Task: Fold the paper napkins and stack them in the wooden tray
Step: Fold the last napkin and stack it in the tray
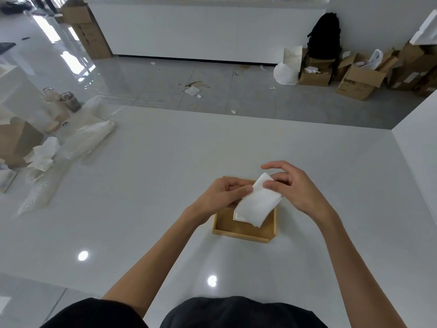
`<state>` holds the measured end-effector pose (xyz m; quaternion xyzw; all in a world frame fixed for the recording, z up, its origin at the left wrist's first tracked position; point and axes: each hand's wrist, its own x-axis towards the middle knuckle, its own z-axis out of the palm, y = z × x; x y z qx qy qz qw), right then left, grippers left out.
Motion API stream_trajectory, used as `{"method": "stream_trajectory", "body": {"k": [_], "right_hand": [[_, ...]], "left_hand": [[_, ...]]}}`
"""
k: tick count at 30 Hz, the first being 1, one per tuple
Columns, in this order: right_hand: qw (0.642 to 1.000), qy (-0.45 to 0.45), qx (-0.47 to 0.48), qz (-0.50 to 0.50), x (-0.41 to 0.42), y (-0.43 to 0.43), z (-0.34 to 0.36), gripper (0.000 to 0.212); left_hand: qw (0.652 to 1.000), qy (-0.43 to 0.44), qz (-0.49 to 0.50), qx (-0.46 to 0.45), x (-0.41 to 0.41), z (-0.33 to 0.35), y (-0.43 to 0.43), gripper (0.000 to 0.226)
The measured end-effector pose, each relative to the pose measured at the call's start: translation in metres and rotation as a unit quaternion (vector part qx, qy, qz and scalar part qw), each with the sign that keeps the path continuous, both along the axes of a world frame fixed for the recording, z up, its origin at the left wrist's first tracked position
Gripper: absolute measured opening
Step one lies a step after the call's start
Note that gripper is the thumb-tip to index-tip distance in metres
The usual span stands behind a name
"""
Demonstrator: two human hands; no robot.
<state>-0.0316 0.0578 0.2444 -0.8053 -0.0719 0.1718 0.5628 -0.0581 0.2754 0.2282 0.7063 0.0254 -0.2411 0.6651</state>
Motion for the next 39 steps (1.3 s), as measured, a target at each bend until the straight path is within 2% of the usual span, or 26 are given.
{"method": "stream_trajectory", "body": {"k": [3,6,9,11,13,15,17,21,26,33,39], "right_hand": [[0.999,0.006,-0.031,0.014,0.008,0.002,-0.003,0.037],[0.995,0.066,0.046,-0.062,0.004,0.006,-0.021,0.044],[0.968,0.158,0.146,-0.129,-0.017,0.014,-0.059,0.038],[0.958,0.172,0.152,-0.173,-0.031,0.023,-0.091,0.037],[0.956,0.166,0.126,-0.207,-0.039,0.029,-0.12,0.042],[0.958,0.153,0.097,-0.22,-0.041,0.033,-0.145,0.045],[0.966,0.12,0.067,-0.22,-0.037,0.034,-0.167,0.038],[0.98,0.081,0.004,-0.181,-0.017,0.029,-0.204,0.023],[0.989,0.067,-0.079,-0.109,0.009,0.022,-0.241,0.034],[0.978,0.068,-0.172,-0.092,0.016,0.025,-0.27,0.04],[0.971,0.06,-0.209,-0.103,0.016,0.026,-0.282,0.041]], "left_hand": [[0.999,-0.011,0.039,0.0,-0.002,-0.011,-0.005,0.019],[0.993,0.002,0.119,-0.013,-0.005,-0.027,-0.009,0.021],[0.986,0.037,0.163,-0.017,-0.01,-0.053,-0.011,0.02],[0.985,0.056,0.166,0.002,-0.014,-0.076,-0.011,0.015],[0.985,0.057,0.164,0.021,-0.017,-0.102,-0.013,0.012],[0.986,0.045,0.153,0.049,-0.019,-0.125,-0.015,0.024],[0.989,0.034,0.125,0.076,-0.016,-0.145,-0.014,0.031],[0.991,0.057,0.077,0.094,0.006,-0.181,-0.01,0.031],[0.986,0.024,0.0,0.166,0.038,-0.213,-0.013,0.049],[0.962,-0.029,-0.108,0.251,0.05,-0.251,-0.022,0.068],[0.937,-0.043,-0.151,0.312,0.056,-0.251,-0.029,0.072]]}}
